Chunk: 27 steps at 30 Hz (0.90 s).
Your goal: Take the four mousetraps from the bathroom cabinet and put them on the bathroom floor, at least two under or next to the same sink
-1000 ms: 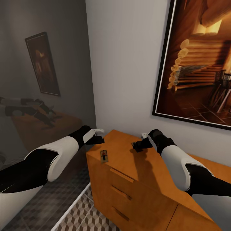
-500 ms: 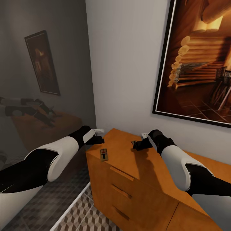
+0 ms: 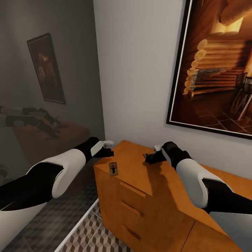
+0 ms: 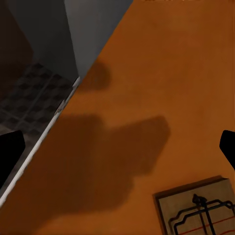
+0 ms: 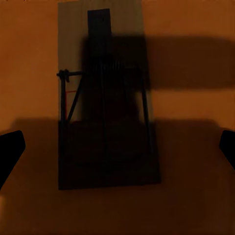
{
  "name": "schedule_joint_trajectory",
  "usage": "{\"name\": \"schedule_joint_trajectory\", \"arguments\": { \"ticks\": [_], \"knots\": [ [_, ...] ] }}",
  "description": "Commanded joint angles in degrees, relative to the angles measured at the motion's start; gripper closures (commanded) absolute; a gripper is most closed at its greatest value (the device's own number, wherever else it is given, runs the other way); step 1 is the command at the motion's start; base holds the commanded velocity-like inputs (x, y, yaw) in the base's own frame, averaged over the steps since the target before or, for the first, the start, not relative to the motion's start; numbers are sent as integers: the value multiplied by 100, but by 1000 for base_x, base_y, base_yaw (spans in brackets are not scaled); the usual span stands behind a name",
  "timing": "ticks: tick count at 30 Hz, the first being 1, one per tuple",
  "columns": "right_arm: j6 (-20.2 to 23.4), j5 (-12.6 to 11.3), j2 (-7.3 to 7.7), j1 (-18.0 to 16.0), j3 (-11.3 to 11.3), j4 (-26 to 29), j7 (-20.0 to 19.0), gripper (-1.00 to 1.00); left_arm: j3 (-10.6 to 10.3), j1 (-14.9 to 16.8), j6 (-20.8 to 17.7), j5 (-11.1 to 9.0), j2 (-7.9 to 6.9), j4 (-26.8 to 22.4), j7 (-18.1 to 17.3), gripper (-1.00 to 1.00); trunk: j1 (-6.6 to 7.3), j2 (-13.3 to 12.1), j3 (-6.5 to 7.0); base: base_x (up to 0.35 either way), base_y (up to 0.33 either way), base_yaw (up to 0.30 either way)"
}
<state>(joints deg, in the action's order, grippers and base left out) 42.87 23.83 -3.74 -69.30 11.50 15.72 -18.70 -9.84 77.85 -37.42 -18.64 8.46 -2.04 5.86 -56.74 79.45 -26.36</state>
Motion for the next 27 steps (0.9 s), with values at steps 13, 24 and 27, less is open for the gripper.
{"name": "schedule_joint_trajectory", "arguments": {
  "ticks": [13,24,27],
  "knots": [
    [28,17,-4,-1,51,-69,8,-100,-35,3,-29,-61,1,-15,38,-100,-1,2,-8,0,0,0],
    [26,17,-4,3,51,-69,23,-100,-35,3,-29,-61,1,-16,38,-100,-1,2,-8,0,0,0],
    [23,17,-4,2,50,-69,24,-100,-35,3,-29,-61,3,-16,38,-100,-1,2,-8,0,0,0]
  ]
}}
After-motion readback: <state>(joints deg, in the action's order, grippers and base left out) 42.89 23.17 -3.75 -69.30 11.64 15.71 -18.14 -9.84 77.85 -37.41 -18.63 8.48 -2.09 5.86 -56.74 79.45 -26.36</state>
